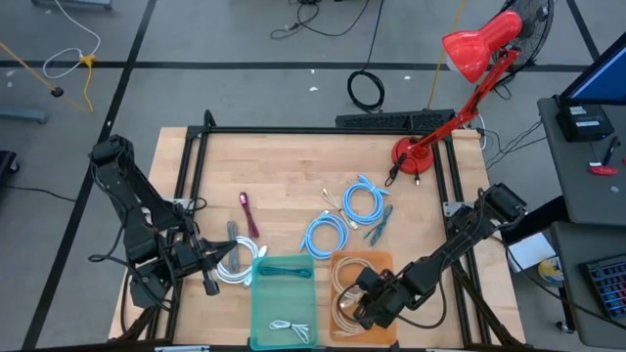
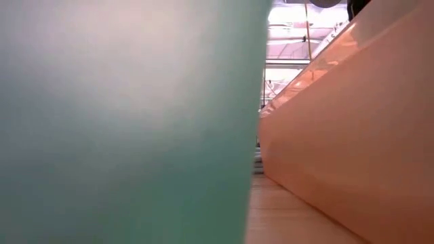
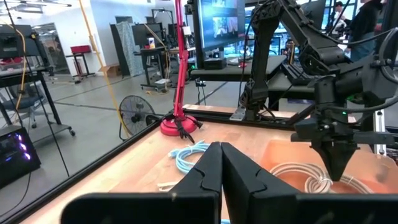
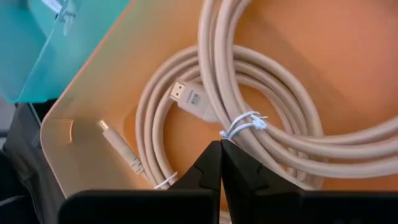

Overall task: Pick & Place USB Port
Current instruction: Put the gray video cable into the orange bin, then adjust the orange bin

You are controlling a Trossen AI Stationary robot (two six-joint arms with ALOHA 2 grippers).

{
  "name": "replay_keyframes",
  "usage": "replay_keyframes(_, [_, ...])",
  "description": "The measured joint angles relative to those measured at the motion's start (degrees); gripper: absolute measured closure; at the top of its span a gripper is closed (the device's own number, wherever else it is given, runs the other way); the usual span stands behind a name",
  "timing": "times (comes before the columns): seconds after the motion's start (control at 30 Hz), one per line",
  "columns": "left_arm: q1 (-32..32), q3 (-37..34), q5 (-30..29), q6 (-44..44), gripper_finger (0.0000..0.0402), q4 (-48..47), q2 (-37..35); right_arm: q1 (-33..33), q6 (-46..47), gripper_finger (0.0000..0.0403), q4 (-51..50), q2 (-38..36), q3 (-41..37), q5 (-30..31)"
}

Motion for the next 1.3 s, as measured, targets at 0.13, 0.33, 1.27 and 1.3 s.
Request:
replay_keyframes(0.13, [-0.01, 0.00, -0.02, -0.11, 0.0391, -0.04, 0.00, 0.00, 0.39, 0.0402, -2.06, 0.00, 0.00, 2.52])
replay_keyframes(0.33, [-0.02, 0.00, 0.00, -0.11, 0.0392, -0.05, 0.00, -0.04, 0.90, 0.0403, -5.03, 0.00, 0.00, 7.51])
replay_keyframes(1.27, [0.00, 0.00, 0.15, -1.45, 0.0399, -2.00, 0.00, 5.86, 10.19, 0.0403, 3.32, 0.00, 0.00, -5.74])
replay_keyframes(1.3, [-0.01, 0.00, 0.16, -1.47, 0.0398, -2.08, 0.00, 6.32, 10.71, 0.0403, 3.76, 0.00, 0.00, -5.76])
